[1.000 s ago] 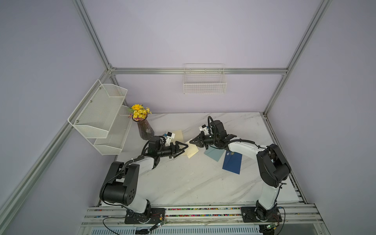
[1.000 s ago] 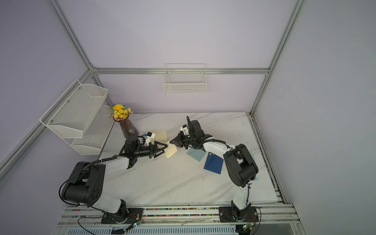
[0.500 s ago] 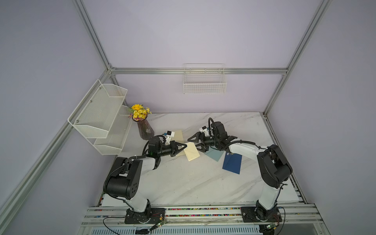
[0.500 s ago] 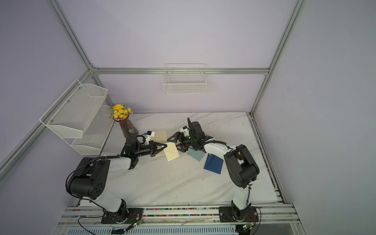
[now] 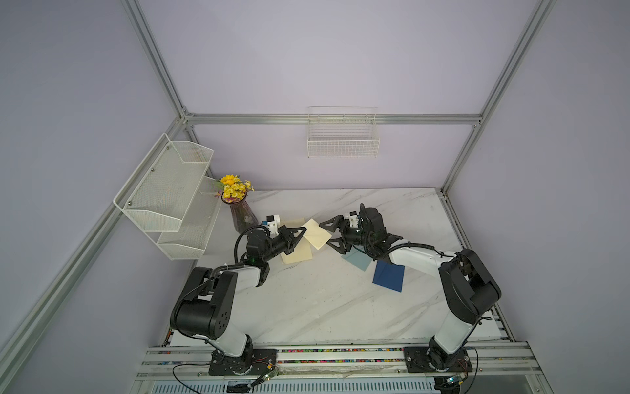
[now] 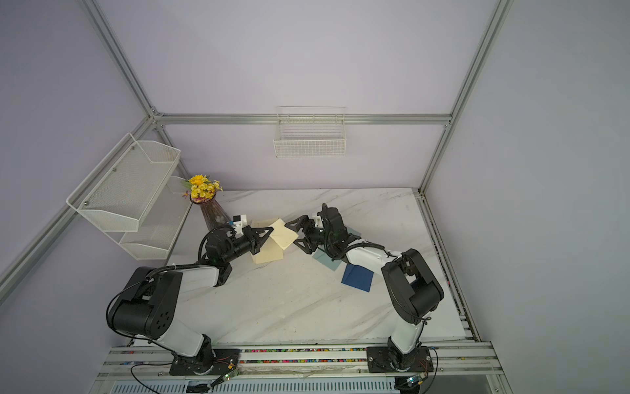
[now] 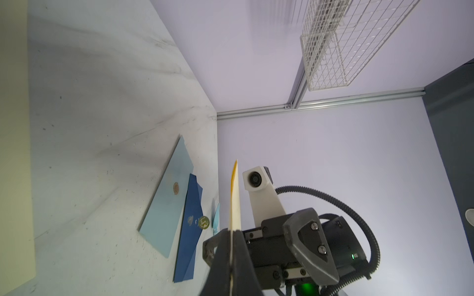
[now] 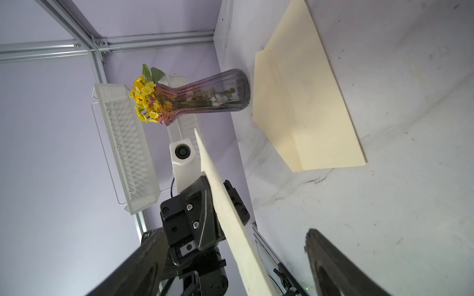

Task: Fold the letter paper in half and place it into the envelope
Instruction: Fold the letter paper.

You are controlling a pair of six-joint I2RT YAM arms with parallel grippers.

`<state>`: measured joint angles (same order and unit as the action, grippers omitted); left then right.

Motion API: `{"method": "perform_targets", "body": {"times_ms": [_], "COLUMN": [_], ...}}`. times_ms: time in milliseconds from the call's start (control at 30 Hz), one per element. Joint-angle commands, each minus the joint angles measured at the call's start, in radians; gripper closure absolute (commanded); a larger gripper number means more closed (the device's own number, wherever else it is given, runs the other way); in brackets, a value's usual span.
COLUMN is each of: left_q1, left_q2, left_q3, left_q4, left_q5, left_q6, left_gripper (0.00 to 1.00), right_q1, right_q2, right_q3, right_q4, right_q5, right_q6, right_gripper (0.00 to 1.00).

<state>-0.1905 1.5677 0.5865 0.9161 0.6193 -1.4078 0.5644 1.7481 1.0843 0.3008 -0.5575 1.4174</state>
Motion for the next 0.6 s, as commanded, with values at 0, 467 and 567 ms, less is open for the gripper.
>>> {"method": "perform_targets", "body": {"times_ms": [0,467,567], "left_q1": [-0.05,-0.23,-0.215], "left_q2": [-0.053,-0.147,-0.189], "left_q3": [0.0,-0.103,-0.109], "left_q4": [0.048,0.083,0.045], "left_q5": [-0.18,-0.504,-0.448], "left_q6": [-0.043,0.01,0.028], "left_gripper": [1.0,0.89,0.16], "right_q1": [0.02,0.054,0.053], "right_q2": [0.016,0.009,-0.006], "right_q3": [0.003,0.0,-0.008], "right_q4": [0.103,0.097,0.085], "right_q5": [0.073,0.175,0.164], "right_q6": [0.083,0.083,0.057], "right_gripper": [0.12,0.85,1.0]}}
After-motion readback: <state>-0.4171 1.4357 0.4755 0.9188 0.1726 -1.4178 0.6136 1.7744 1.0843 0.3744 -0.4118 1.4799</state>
